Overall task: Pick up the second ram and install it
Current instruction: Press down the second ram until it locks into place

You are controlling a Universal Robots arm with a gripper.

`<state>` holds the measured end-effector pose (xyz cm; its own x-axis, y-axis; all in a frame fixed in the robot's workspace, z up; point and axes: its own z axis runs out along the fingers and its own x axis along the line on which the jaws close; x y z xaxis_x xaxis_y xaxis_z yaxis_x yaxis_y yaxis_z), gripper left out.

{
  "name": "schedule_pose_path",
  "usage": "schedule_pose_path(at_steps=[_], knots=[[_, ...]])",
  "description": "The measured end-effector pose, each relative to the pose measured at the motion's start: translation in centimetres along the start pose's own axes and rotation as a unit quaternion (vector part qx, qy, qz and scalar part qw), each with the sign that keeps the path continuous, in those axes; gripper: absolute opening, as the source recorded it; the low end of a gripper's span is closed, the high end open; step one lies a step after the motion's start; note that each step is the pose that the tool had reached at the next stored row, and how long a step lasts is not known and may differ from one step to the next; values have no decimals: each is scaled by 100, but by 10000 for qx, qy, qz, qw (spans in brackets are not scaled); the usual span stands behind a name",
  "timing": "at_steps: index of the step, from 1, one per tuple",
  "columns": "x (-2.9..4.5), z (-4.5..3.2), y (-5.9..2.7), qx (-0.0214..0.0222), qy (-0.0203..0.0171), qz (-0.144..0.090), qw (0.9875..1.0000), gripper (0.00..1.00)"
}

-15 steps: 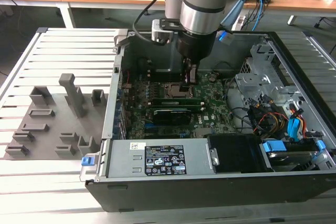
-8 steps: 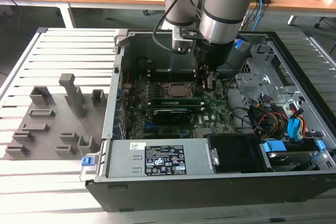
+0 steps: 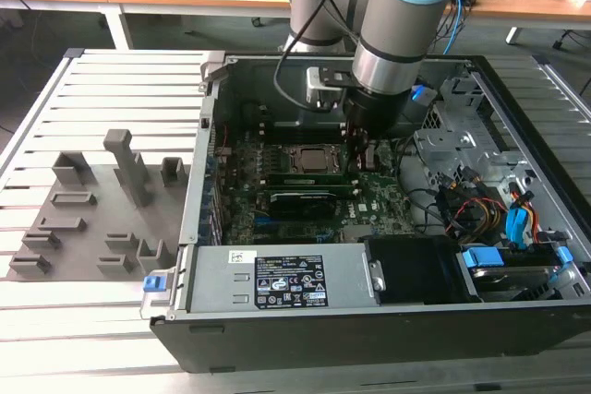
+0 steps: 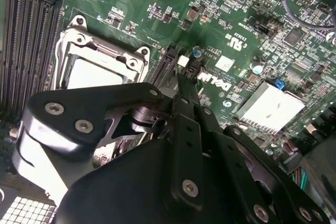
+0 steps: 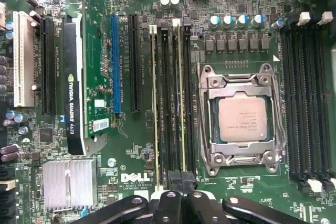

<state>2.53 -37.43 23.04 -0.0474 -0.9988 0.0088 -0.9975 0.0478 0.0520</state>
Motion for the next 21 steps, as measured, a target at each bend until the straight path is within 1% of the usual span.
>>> schedule_pose_path(at_steps=[3,4,5,7,8,9,10,11,12,13,14,15,17,19,21], knots=[[0,22,-1,0,0,0,10000,11],[-1,18,-1,1,-4,0,10000,11],[-4,-17,1,7,-15,0,10000,11],[0,-77,11,10,-2,1,10000,11],[0,-94,20,14,-5,1,10000,11],[2,-106,49,22,-9,1,10000,11],[5,-103,113,26,-31,-2,10000,11],[8,-100,177,28,-41,-1,10000,11],[11,-96,253,30,-56,-3,10000,11],[15,-90,337,31,-64,-3,10000,11],[19,-83,424,33,-64,-2,10000,11],[25,-70,531,34,-64,-2,10000,11],[30,-56,649,36,-65,-2,10000,11],[39,-29,836,40,-65,-3,10000,11],[43,-15,925,43,-65,-2,10000,11]])
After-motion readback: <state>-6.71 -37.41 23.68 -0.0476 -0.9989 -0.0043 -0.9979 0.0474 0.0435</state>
